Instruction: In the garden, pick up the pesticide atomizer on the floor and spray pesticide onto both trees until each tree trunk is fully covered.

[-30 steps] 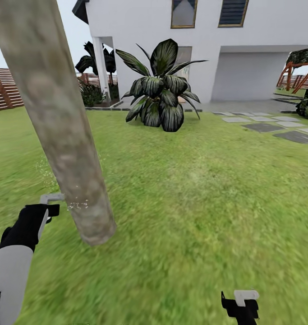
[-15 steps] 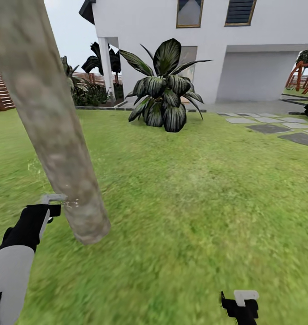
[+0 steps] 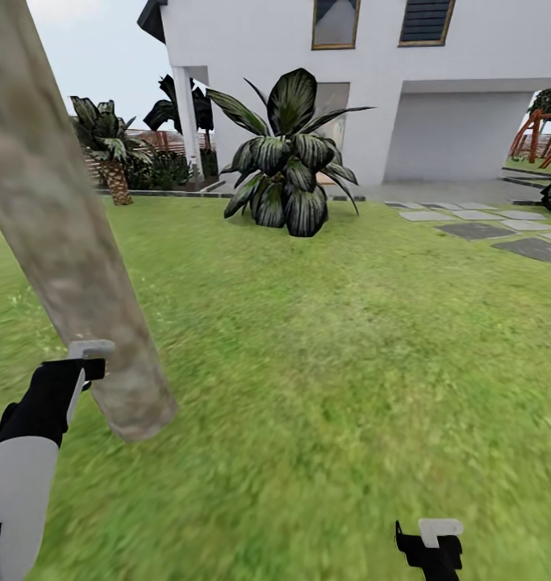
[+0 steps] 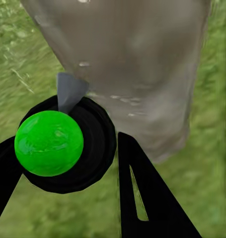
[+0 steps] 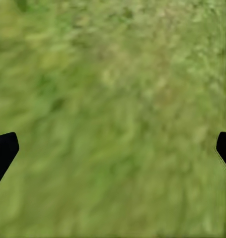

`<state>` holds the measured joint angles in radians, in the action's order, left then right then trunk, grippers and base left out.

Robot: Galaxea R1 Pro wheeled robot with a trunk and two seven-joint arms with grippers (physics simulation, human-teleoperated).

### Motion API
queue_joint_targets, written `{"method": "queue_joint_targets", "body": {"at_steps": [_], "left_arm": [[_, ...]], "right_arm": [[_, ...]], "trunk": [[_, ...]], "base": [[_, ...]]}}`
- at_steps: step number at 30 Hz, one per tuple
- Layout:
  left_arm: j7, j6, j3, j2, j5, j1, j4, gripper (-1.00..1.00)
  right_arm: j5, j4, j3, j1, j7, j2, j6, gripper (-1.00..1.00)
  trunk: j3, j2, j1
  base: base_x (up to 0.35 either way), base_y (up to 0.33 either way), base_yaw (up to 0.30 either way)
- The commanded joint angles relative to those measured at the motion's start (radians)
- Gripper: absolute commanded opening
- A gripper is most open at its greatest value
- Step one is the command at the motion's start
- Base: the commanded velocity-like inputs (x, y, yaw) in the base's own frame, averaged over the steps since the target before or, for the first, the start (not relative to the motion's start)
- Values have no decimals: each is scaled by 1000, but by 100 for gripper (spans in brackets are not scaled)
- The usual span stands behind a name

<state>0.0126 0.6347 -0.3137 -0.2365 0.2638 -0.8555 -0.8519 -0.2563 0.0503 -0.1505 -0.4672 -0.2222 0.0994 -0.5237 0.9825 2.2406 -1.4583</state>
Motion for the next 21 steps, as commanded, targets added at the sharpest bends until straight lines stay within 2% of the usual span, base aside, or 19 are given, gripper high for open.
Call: {"method": "queue_joint_targets", "body": {"at_steps": [1,8,13,19,21], "left_arm": [[1,5,-1,0,3,0,-2,-100],[1,5,-1,0,4,1,-3,-100],[0,5,-10,-2,6,5,0,-100],[-6,5,-21,-8,9,12,12,-100],[-9,4,-32,-9,9,13,14,-100]], "right_arm": [[-11,-1,-7,-1,-3,0,-2,100],[-11,-1,-7,-1,-3,0,-2,100],[-11,-1,-7,-1,-3,-2,-2,100],[-11,-1,-7,-1,-3,-3,-2,100],[-10,-1,-7,-1,-3,-2,-2,100]], "trunk": [[1,0,0],[1,0,0],[1,0,0],[1,0,0],[1,0,0]], "base": [[0,-273,0],[0,-273,42],[89,-265,262],[229,-191,273],[261,-170,103]]}}
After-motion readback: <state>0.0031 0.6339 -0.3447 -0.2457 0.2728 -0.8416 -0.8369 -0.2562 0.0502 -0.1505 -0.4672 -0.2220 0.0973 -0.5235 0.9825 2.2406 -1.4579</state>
